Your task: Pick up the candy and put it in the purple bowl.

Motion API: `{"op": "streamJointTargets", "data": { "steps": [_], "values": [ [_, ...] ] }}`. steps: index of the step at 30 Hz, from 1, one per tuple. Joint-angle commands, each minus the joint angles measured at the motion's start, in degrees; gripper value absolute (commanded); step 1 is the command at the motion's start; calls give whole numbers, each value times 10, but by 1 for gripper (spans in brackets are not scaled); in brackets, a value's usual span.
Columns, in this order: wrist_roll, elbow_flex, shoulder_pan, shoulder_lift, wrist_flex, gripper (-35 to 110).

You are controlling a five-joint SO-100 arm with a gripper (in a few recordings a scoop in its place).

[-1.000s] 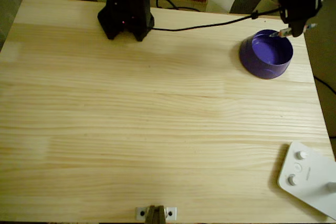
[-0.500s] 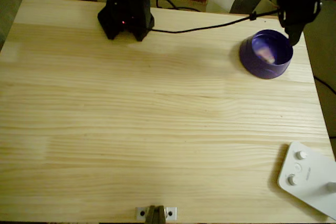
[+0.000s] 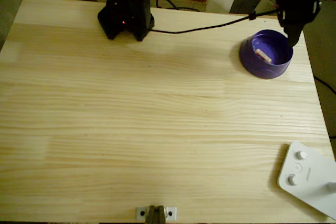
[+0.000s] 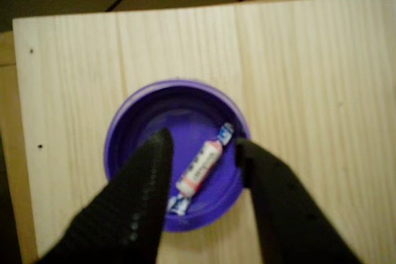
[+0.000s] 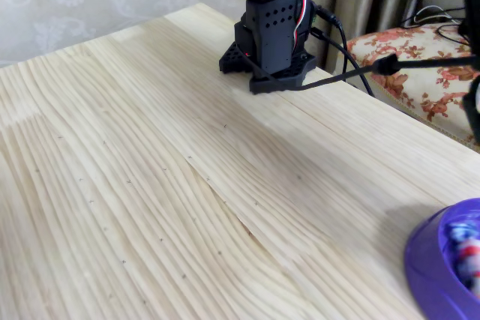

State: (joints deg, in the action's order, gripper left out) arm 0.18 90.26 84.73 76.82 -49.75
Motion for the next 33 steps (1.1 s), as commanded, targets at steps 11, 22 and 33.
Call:
{"op": "streamJointTargets", "data": {
  "steps": [11,22,33],
  "values": [
    [-6,69,-120,298,-7,0],
    [-6,110,-337,454,-18,0],
    [-33,158,-546,580,-18,0]
  ]
}}
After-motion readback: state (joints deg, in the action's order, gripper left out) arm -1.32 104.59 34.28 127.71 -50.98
